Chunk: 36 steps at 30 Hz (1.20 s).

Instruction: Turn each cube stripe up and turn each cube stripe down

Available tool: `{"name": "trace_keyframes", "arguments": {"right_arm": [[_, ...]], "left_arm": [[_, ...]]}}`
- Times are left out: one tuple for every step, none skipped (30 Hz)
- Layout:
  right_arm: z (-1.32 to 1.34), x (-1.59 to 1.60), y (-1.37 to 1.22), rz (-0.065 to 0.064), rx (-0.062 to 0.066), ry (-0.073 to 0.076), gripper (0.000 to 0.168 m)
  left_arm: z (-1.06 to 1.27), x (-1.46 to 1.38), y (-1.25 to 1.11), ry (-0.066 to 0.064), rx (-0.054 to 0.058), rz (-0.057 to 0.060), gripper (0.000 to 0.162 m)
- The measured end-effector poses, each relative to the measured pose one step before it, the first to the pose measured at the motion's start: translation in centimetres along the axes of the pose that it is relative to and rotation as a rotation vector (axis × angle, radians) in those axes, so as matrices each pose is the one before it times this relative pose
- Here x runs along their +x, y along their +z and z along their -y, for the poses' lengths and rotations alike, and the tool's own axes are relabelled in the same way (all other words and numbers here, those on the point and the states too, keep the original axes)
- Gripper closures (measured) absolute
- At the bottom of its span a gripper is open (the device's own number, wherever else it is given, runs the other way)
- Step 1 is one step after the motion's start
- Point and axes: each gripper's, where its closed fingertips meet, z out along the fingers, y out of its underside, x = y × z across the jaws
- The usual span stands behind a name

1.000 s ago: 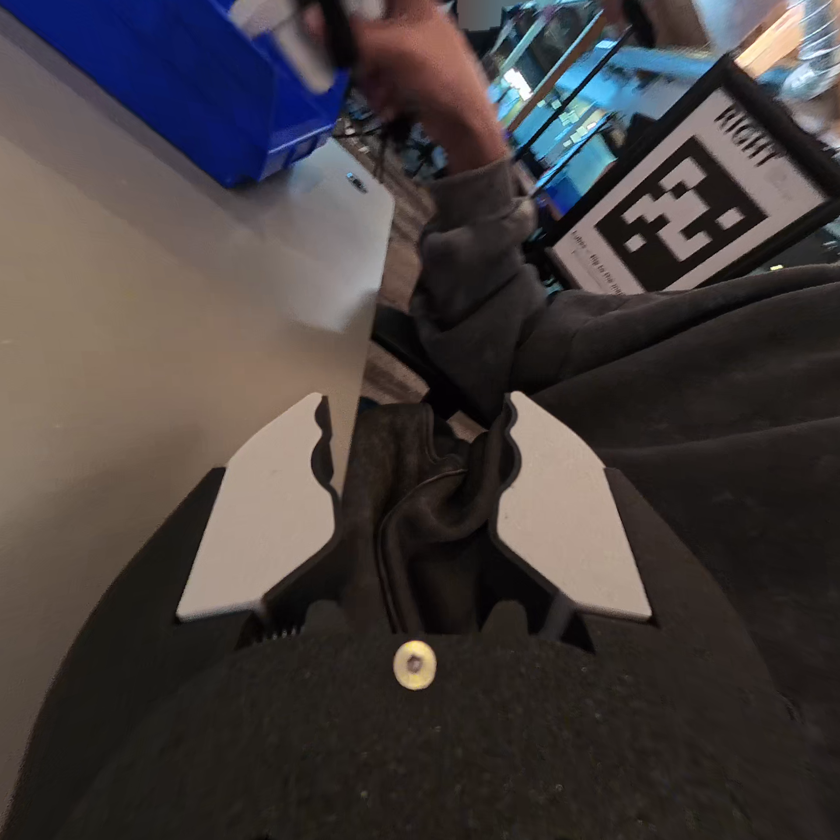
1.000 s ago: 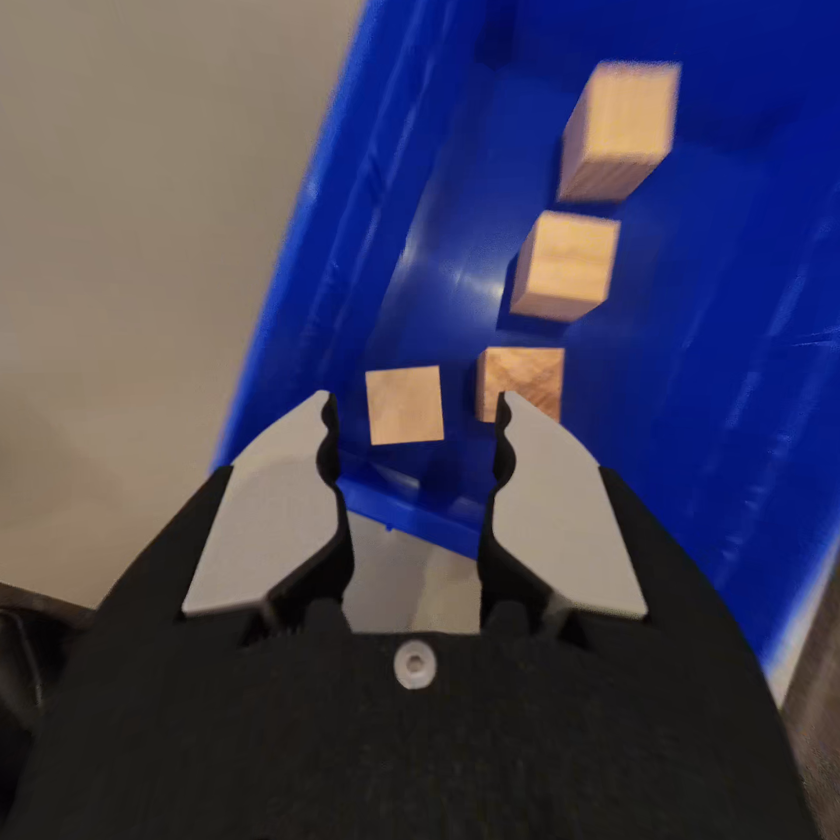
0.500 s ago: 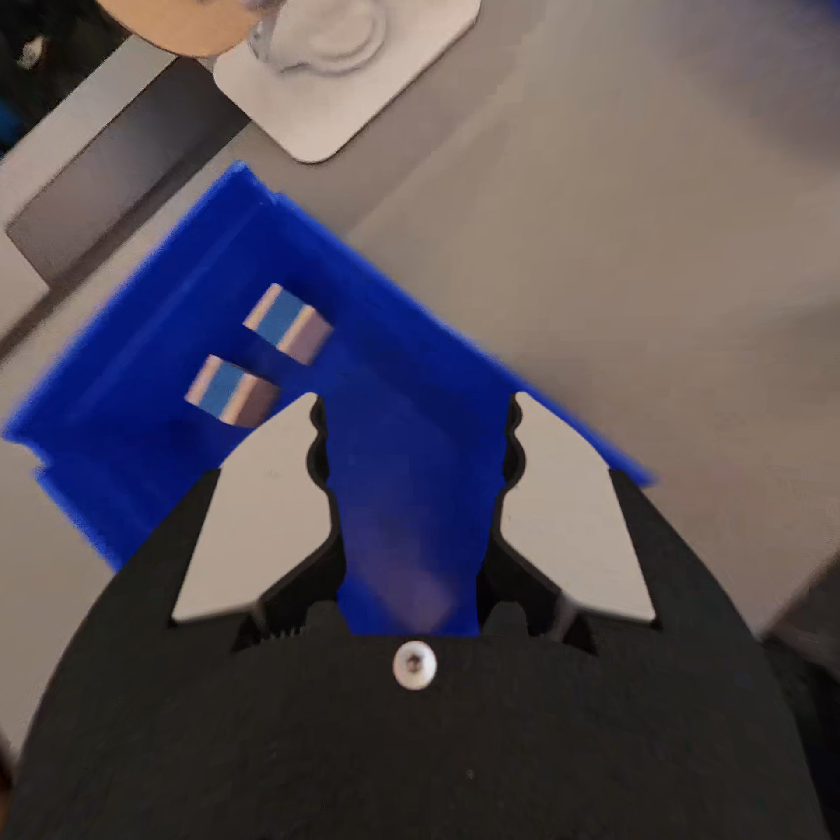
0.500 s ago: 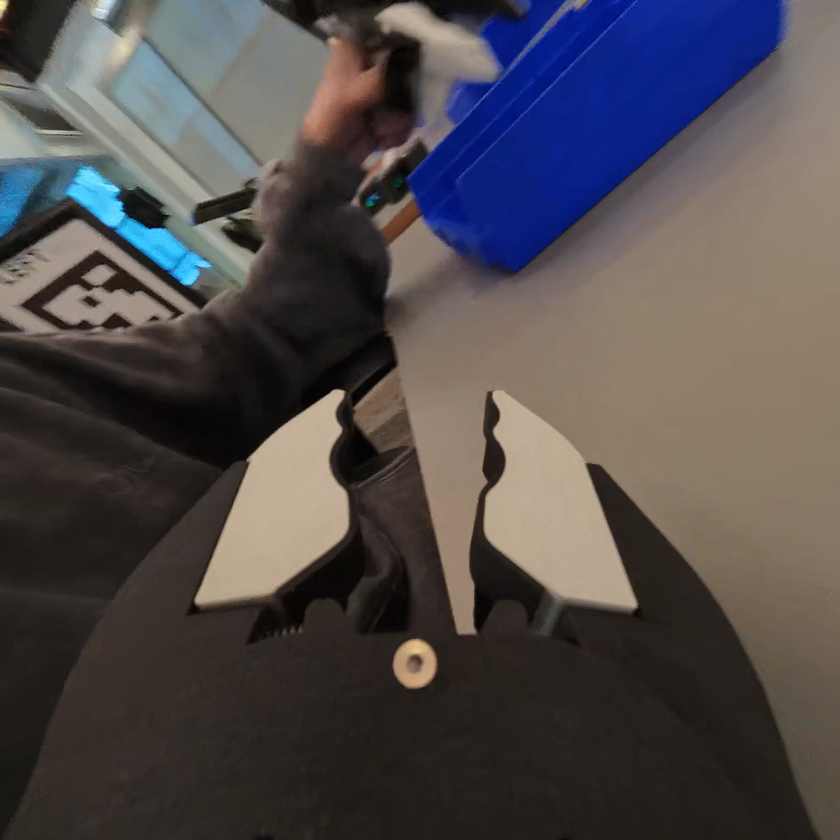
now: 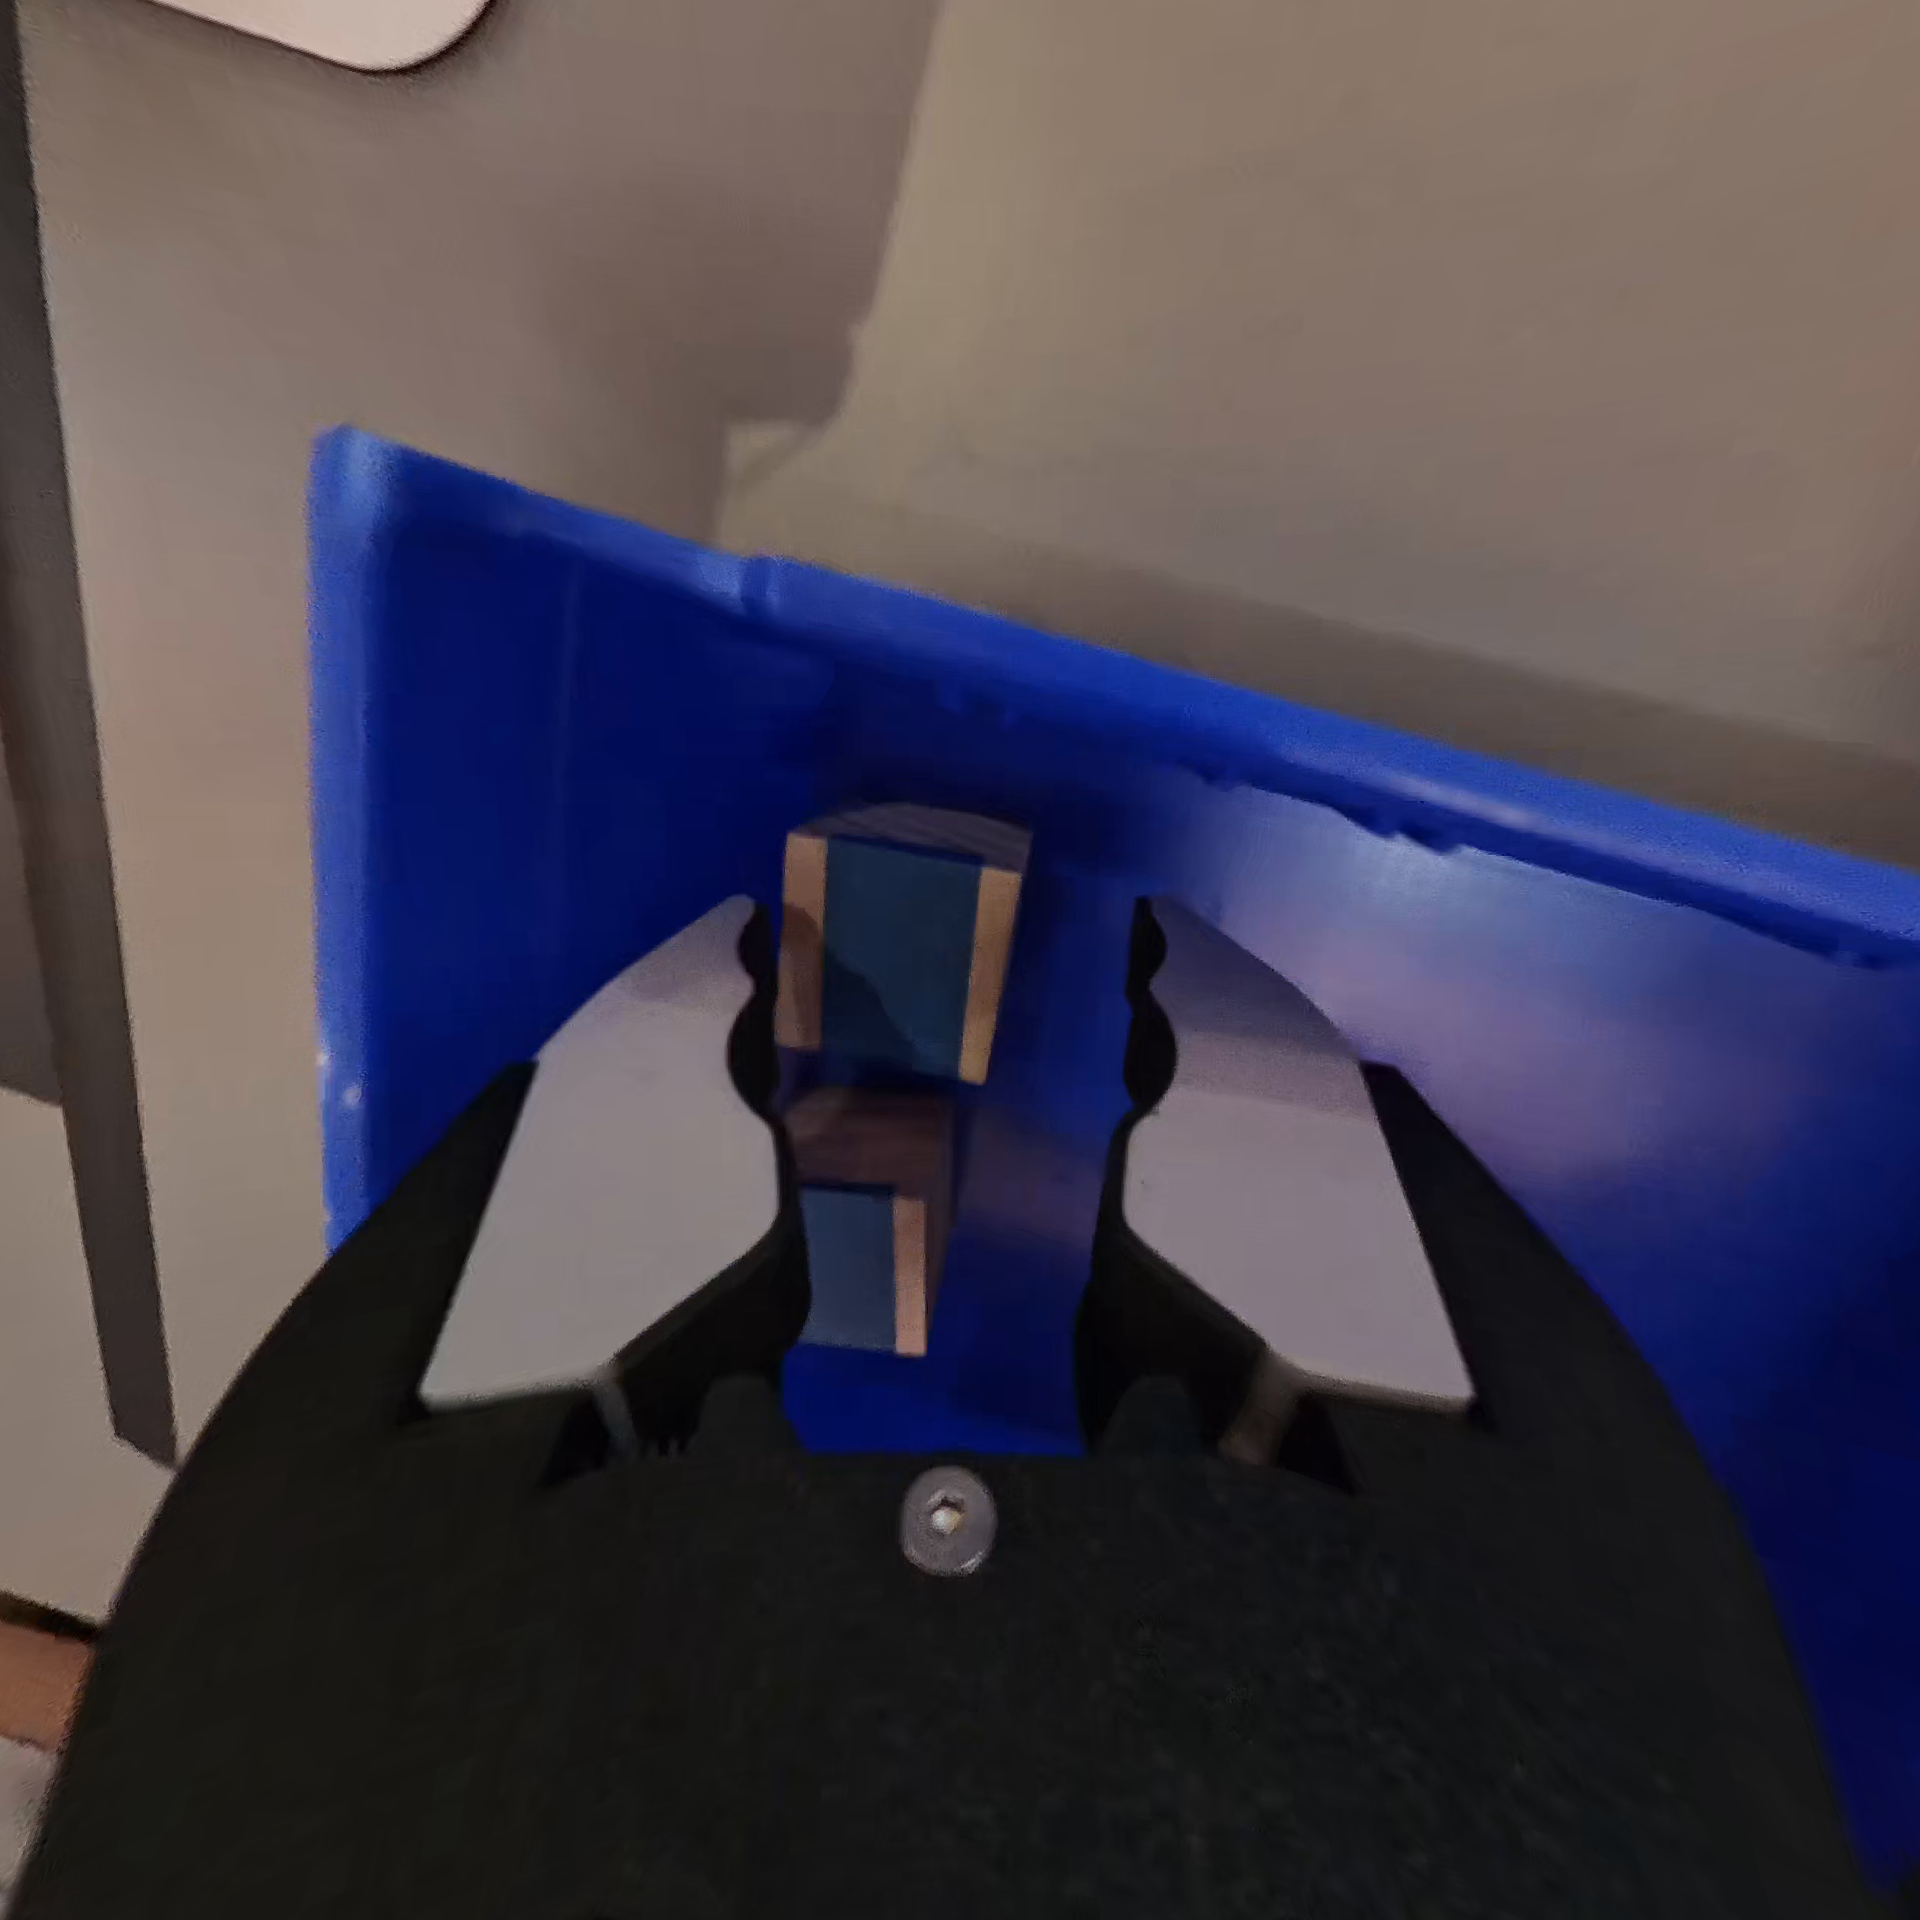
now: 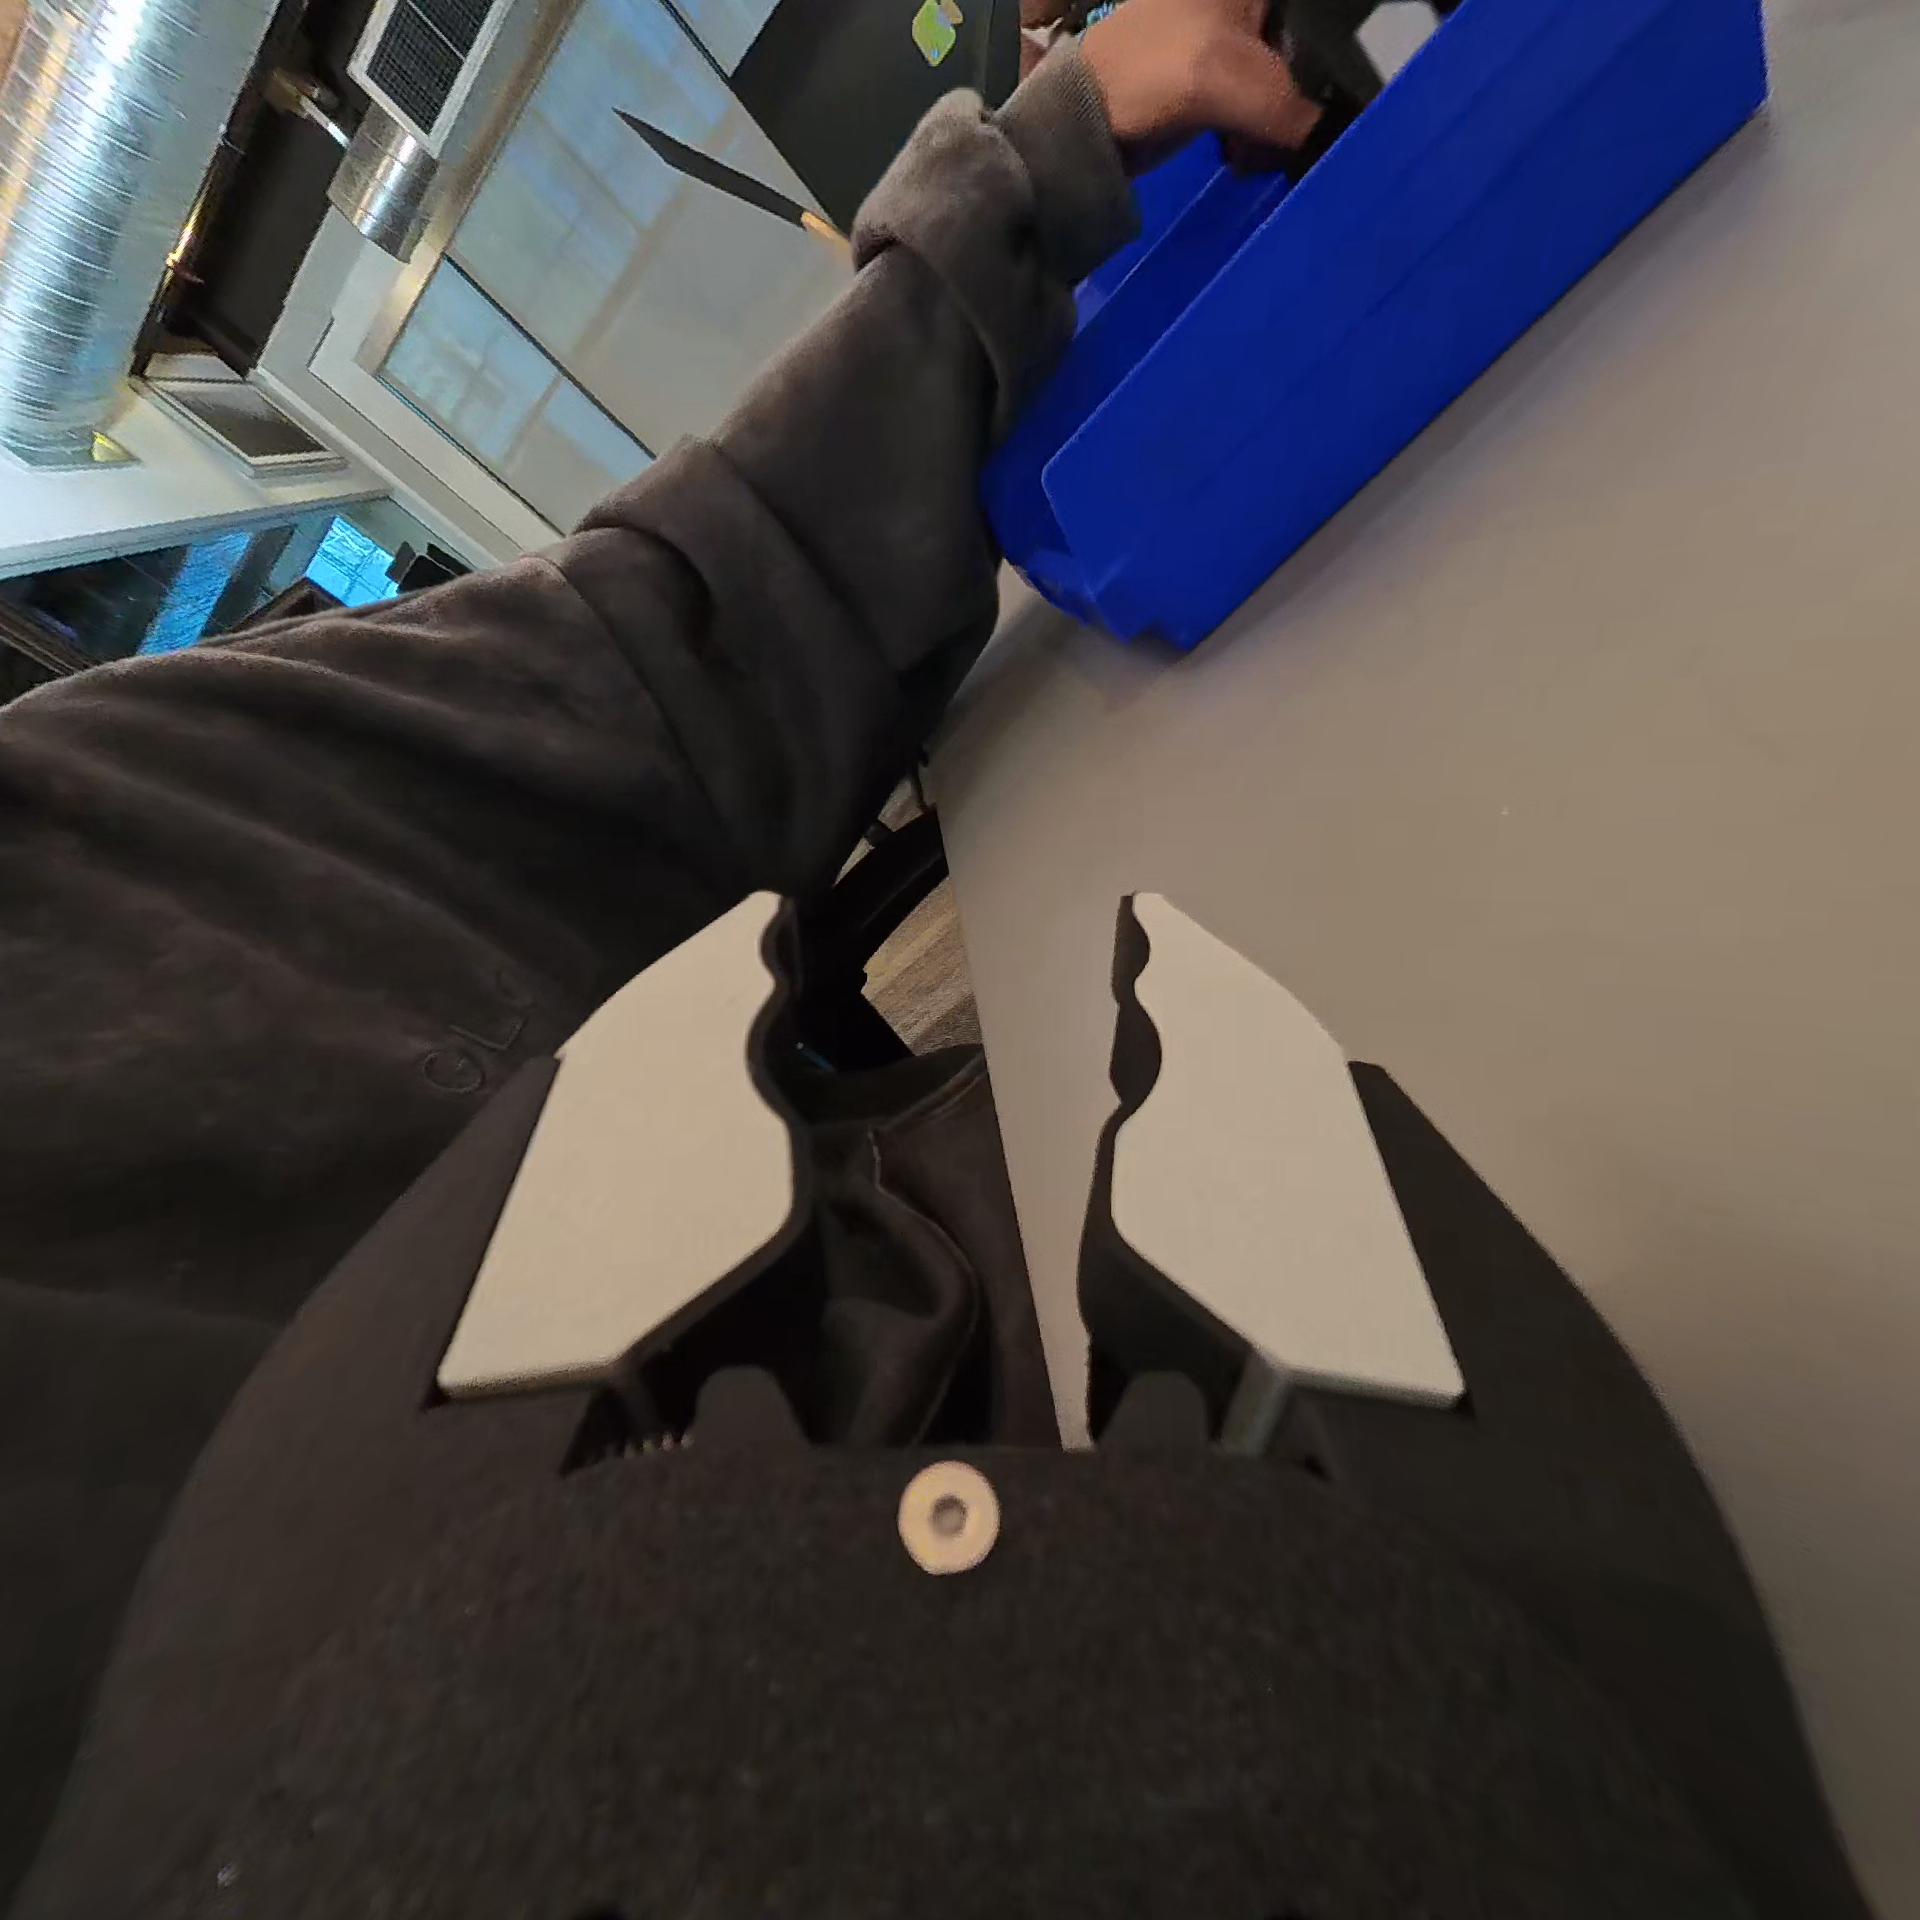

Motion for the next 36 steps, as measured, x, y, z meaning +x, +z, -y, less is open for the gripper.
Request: {"name": "trace_keyframes", "arguments": {"right_arm": [[-0.033, 0.018, 0.139, 0.0039, -0.0052, 0.0028, 0.11], [-0.074, 0.012, 0.158, 0.0047, -0.0067, 0.0026, 0.11], [-0.098, 0.007, 0.14, 0.0043, -0.006, 0.0037, 0.11], [-0.108, 0.008, 0.136, 0.0045, -0.0053, 0.0044, 0.11], [-0.123, -0.003, 0.124, 0.0054, -0.0055, 0.0046, 0.11], [-0.118, -0.004, 0.138, 0.0055, -0.0062, 0.0042, 0.11], [-0.133, -0.014, 0.131, 0.0048, -0.008, 0.0021, 0.11], [-0.156, -0.027, 0.137, 0.0041, -0.0093, 0.0, 0.11], [-0.162, -0.031, 0.107, 0.0016, -0.0087, 0.0, 0.11], [-0.175, -0.062, 0.086, -0.0001, -0.0081, -0.0011, 0.11], [-0.174, -0.099, 0.028, -0.0014, -0.0069, -0.0024, 0.11], [-0.157, -0.108, -0.025, -0.0031, -0.0037, -0.0059, 0.11], [-0.104, -0.078, -0.057, -0.0049, -0.0024, -0.0074, 0.11], [-0.063, -0.046, -0.085, -0.0044, -0.0014, -0.0042, 0.11], [0.011, -0.08, -0.103, -0.0004, 0.0011, -0.0001, 0.11], [0.065, -0.128, -0.101, 0.0039, 0.0026, 0.0019, 0.11], [0.086, -0.17, -0.098, 0.0049, 0.0036, 0.001, 0.11], [0.145, -0.178, -0.096, 0.0033, 0.006, -0.0009, 0.111], [0.188, -0.177, -0.097, 0.0028, 0.0076, -0.003, 0.111], [0.182, -0.17, -0.098, 0.0027, 0.0059, -0.0039, 0.111], [0.226, -0.125, -0.116, -0.0002, 0.0076, -0.0054, 0.111], [0.242, -0.028, -0.144, -0.0052, 0.0103, -0.0061, 0.111], [0.233, 0.075, -0.165, -0.0102, 0.0094, -0.005, 0.111], [0.187, 0.217, -0.179, -0.0195, 0.009, -0.0056, 0.112], [0.134, 0.387, -0.183, -0.0306, 0.0063, -0.008, 0.112], [0.078, 0.424, -0.168, -0.0331, 0.0035, -0.0096, 0.112], [0.104, 0.375, -0.133, -0.0285, 0.005, -0.0079, 0.112], [0.103, 0.29, -0.097, -0.0206, 0.0052, -0.0026, 0.112], [0.064, 0.16, -0.064, -0.0115, 0.0026, 0.0038, 0.112], [0.06, -0.005, -0.032, -0.002, 0.0038, 0.0057, 0.112], [0.063, -0.108, -0.018, 0.0025, 0.006, 0.0014, 0.112], [0.001, -0.085, 0.022, -0.0007, 0.003, -0.0016, 0.113], [-0.073, -0.052, 0.035, -0.0016, -0.0018, -0.0014, 0.113], [-0.111, -0.052, 0.055, -0.0008, -0.0024, 0.0, 0.113], [-0.08, -0.054, 0.072, 0.0016, -0.0009, 0.0041, 0.113], [-0.034, -0.078, 0.064, 0.0034, 0.0004, 0.0051, 0.113]], "left_arm": [[0.245, -0.307, 0.324, 0.0085, 0.0077, 0.0066, 0.103], [0.423, -0.212, 0.145, 0.0236, 0.0244, 0.0062, 0.109], [0.154, -0.013, 0.187, 0.0076, 0.0061, -0.0032, 0.11], [0.088, -0.091, 0.16, 0.0104, 0.0044, 0.0076, 0.114], [-0.005, -0.11, 0.13, 0.0143, -0.0015, 0.0133, 0.116], [-0.003, -0.006, 0.074, 0.0118, -0.0006, 0.0088, 0.116], [-0.033, -0.007, 0.024, 0.0038, -0.0024, 0.0103, 0.116], [-0.071, 0.016, 0.015, 0.0036, -0.0047, 0.0119, 0.115], [-0.172, 0.114, -0.026, 0.0091, -0.0098, 0.0098, 0.115], [-0.232, 0.219, -0.105, 0.0075, -0.0153, 0.002, 0.116], [-0.274, 0.26, -0.107, -0.0045, -0.0227, -0.005, 0.116], [-0.28, 0.27, -0.122, -0.0039, -0.0233, -0.0055, 0.116], [-0.258, 0.22, -0.119, 0.001, -0.0178, 0.0023, 0.117], [-0.218, 0.285, -0.139, 0.0023, -0.0121, 0.0016, 0.117], [-0.202, 0.265, -0.223, -0.001, -0.0094, 0.0044, 0.117], [-0.165, 0.115, -0.468, -0.0007, -0.0035, 0.0163, 0.117], [-0.113, 0.068, -0.781, -0.0044, 0.0063, 0.017, 0.117], [0.005, 0.017, -1.107, -0.0154, 0.02, 0.0142, 0.117], [0.078, -0.111, -1.418, -0.0232, 0.0274, 0.0184, 0.117], [0.112, -0.075, -1.666, -0.0248, 0.0325, 0.018, 0.117], [0.163, -0.059, -1.84, -0.0291, 0.0355, 0.0217, 0.117], [0.296, 0.008, -1.939, -0.0367, 0.04, 0.0236, 0.117], [0.42, 0.29, -1.881, -0.0398, 0.0417, 0.0146, 0.117], [0.465, 0.447, -1.698, -0.0393, 0.0358, 0.0198, 0.117], [0.388, 0.448, -1.429, -0.0349, 0.0192, 0.036, 0.117], [0.235, 0.521, -1.149, -0.0304, -0.0008, 0.0467, 0.117], [0.289, 0.697, -0.897, -0.024, -0.0055, 0.0494, 0.117], [0.456, 1.253, -0.706, -0.016, 0.003, 0.0232, 0.117], [0.685, 1.643, -0.496, -0.0177, 0.0133, 0.0021, 0.117], [0.885, 1.69, -0.332, -0.0256, 0.0221, -0.0009, 0.117], [1.094, 1.904, -0.165, -0.0243, 0.0378, -0.0161, 0.117], [1.202, 2.103, 0.032, -0.0235, 0.0445, -0.0334, 0.117], [1.168, 2.116, 0.258, -0.0328, 0.0438, -0.0429, 0.117], [0.977, 2.064, 0.507, -0.0236, 0.033, -0.0472, 0.117], [0.842, 1.662, 0.656, -0.0187, 0.0283, -0.0319, 0.117], [0.816, 1.248, 0.732, -0.0344, 0.0298, -0.0263, 0.117]]}}
